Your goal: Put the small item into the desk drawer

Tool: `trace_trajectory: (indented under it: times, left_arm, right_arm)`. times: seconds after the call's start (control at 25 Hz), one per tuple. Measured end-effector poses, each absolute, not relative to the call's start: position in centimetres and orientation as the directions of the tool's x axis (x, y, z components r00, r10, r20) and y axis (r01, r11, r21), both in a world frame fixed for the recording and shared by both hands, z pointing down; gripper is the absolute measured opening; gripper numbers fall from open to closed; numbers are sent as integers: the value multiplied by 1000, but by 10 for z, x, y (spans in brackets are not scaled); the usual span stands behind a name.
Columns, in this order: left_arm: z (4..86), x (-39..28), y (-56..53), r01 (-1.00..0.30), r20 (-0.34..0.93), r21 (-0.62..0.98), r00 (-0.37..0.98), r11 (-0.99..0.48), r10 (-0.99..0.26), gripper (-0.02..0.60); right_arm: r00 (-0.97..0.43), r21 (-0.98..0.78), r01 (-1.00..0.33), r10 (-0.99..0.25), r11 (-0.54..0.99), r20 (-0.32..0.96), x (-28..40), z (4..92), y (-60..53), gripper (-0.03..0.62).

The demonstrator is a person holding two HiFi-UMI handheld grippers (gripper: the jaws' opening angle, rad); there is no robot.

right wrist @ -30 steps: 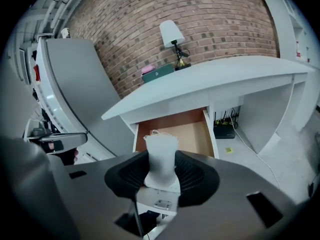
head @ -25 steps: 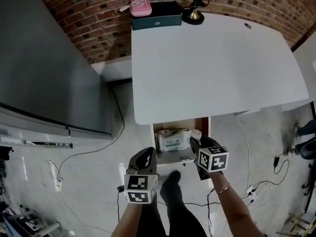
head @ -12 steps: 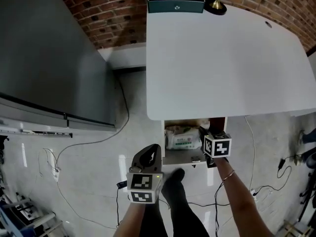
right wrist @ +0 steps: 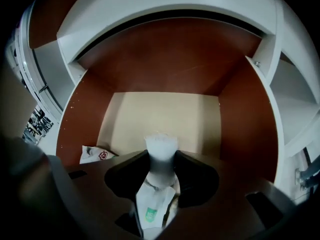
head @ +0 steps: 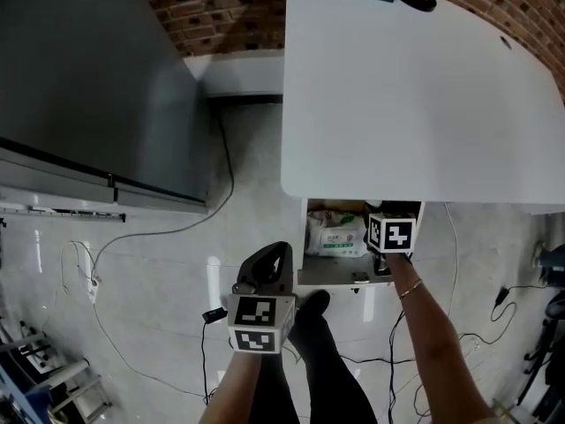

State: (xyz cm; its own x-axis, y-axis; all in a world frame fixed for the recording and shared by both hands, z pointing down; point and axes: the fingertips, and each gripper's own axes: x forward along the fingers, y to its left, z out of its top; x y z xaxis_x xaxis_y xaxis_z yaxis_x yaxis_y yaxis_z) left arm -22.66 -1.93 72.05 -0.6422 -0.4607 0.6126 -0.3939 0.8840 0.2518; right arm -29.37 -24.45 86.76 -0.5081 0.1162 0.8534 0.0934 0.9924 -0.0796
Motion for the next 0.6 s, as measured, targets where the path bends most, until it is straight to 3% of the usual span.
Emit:
trace_trajectory:
  times: [0.6]
  left_arm:
    - [729, -231, 7, -357, 622, 262, -648, 896, -440, 26]
  right_arm:
    - [-499, -27, 121, 84, 992, 863, -304, 878, -231, 183]
